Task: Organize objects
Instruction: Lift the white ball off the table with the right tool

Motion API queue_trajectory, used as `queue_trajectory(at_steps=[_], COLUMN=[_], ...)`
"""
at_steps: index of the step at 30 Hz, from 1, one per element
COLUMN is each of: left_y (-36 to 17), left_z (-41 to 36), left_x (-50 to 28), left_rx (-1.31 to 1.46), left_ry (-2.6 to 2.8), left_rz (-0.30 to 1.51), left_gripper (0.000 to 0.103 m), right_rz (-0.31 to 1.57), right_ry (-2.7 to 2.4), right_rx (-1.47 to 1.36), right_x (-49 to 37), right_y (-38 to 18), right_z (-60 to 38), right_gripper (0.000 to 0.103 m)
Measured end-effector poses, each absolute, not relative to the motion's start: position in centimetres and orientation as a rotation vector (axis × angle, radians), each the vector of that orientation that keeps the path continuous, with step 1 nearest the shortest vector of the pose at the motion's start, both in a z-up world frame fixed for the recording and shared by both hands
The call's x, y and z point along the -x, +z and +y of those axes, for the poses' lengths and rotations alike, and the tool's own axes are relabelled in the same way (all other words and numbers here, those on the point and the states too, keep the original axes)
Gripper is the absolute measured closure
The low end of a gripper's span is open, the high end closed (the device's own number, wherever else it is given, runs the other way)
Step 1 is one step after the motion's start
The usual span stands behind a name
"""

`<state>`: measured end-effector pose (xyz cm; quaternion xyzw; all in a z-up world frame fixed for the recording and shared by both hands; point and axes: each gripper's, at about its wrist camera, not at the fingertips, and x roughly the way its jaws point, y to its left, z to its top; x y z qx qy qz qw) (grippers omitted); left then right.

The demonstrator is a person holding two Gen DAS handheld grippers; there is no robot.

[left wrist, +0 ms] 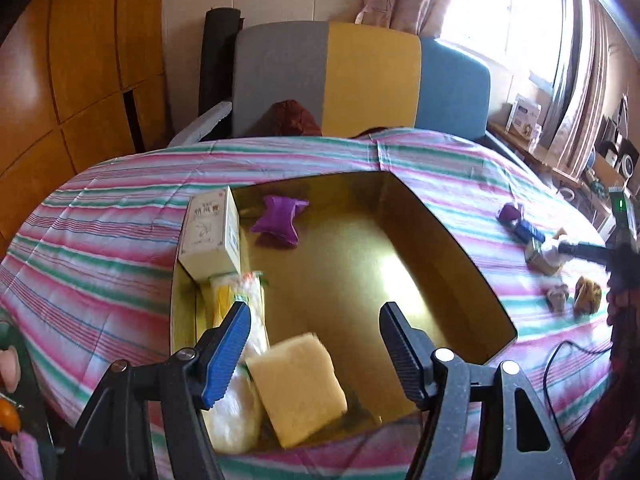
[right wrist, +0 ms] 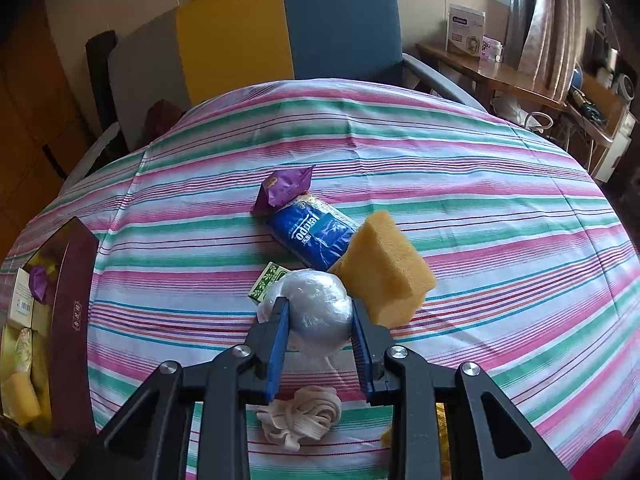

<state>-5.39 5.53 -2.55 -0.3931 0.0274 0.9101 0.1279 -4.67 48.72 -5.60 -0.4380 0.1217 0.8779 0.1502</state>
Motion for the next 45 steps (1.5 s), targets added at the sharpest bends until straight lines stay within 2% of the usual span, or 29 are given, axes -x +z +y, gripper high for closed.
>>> queue_trajectory(at_steps=[21, 37, 45], left_y=[-3.9, -3.5, -2.5], left_z=[5.0, 1.9, -1.0], left_x=[3.8, 3.7, 3.6], left_rx=[1.193, 1.206, 1.191], left_ry=[2.664, 2.670, 2.721], left_rz=[0.088, -0.031, -0.043], left_gripper=[0.035, 0.035, 0.035], right_rz=[0.343, 0.341, 0.313], right_ry=[2.541, 2.529, 2.603], right_rx=[1.231, 1.233, 1.181], right_x=[4.5, 4.6, 3.9], right_y=[-5.1, -5.3, -2.4], right_z=[48.5, 48.7, 46.6], right_gripper=[0.073, 0.073, 0.073])
